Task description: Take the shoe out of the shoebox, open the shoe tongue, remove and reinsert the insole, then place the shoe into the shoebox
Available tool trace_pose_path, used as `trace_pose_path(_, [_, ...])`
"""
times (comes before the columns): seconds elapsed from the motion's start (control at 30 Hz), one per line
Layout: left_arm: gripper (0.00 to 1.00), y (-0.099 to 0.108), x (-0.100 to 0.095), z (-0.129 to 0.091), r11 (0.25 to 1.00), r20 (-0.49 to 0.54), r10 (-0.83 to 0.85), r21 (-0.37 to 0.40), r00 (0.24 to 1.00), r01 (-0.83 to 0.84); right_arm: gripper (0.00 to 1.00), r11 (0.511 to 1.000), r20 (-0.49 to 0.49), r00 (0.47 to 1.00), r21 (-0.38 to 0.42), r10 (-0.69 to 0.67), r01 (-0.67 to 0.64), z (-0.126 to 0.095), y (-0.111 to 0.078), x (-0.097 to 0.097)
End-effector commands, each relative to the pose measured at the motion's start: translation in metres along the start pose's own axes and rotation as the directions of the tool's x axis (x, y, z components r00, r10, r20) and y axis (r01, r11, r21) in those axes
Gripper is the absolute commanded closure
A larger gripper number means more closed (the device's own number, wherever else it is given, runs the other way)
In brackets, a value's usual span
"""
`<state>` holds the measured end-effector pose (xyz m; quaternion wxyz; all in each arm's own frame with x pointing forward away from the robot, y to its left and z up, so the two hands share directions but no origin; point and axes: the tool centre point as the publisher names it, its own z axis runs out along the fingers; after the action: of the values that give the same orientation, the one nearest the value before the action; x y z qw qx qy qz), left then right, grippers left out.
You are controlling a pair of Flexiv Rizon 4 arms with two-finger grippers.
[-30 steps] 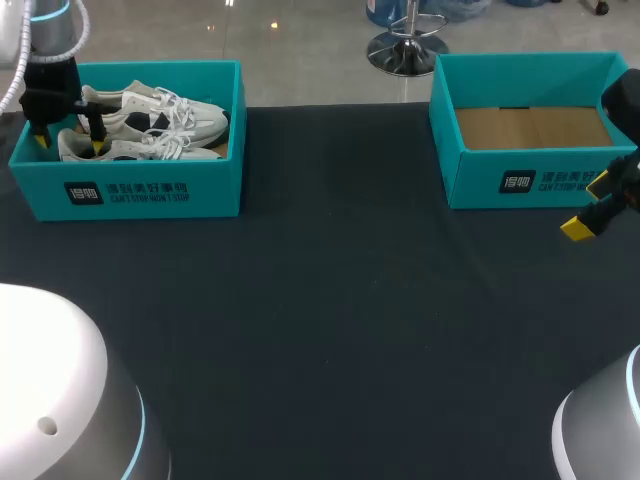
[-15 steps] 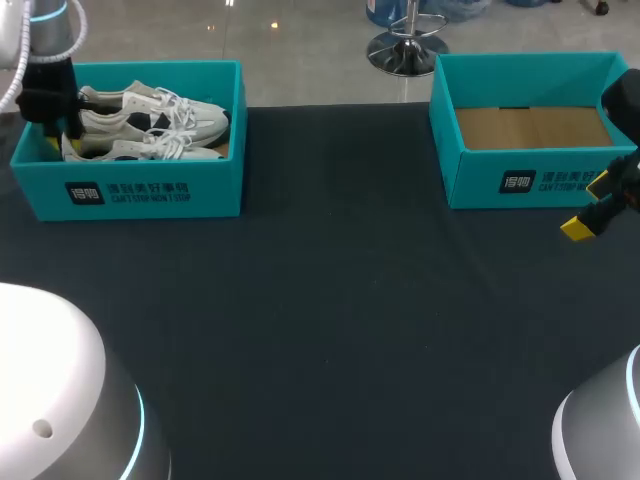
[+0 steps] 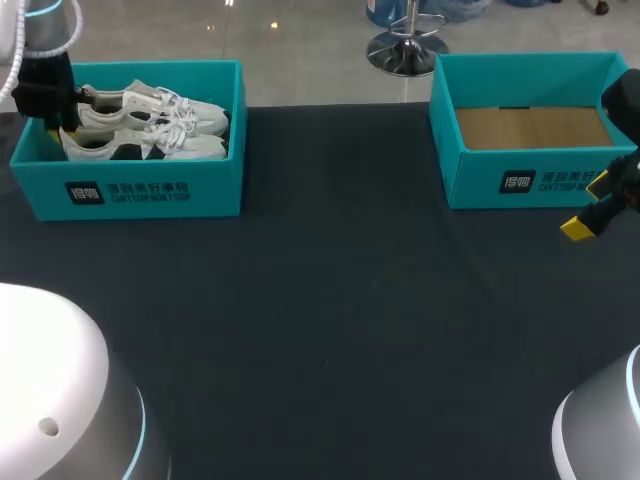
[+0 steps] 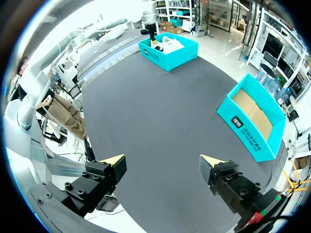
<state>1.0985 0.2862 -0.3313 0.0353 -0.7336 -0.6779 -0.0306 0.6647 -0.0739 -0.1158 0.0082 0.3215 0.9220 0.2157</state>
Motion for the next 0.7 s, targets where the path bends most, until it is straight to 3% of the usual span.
trace_pose_path(0.03, [1.00,-0.019,0.006,-0.049,0.999,-0.003,-0.013,-0.031,1.000,0.013,0.00,1.000,-0.003,1.000,0.005,0.000,0.000,0.001,0.002,-0.002])
trace_pose_path(0.3, [1.00,-0.020,0.017,-0.126,0.999,-0.030,-0.016,-0.031,0.999,0.015,0.00,1.000,-0.003,1.000,0.005,0.000,0.000,0.001,0.002,-0.002])
trace_pose_path(0.37, [1.00,-0.018,0.020,-0.142,1.000,0.005,0.001,-0.025,1.000,-0.001,0.00,1.000,-0.003,1.000,0.005,0.000,0.000,0.001,0.002,-0.002])
trace_pose_path(0.53, [1.00,-0.012,0.018,-0.182,0.997,0.005,0.002,-0.083,1.000,-0.001,0.00,1.000,-0.003,1.000,0.005,0.000,0.000,0.001,0.002,-0.002])
trace_pose_path(0.7, [1.00,-0.007,0.013,-0.204,0.995,-0.008,0.004,-0.097,1.000,-0.005,0.00,1.000,-0.003,1.000,0.005,0.000,0.000,0.001,0.002,-0.002])
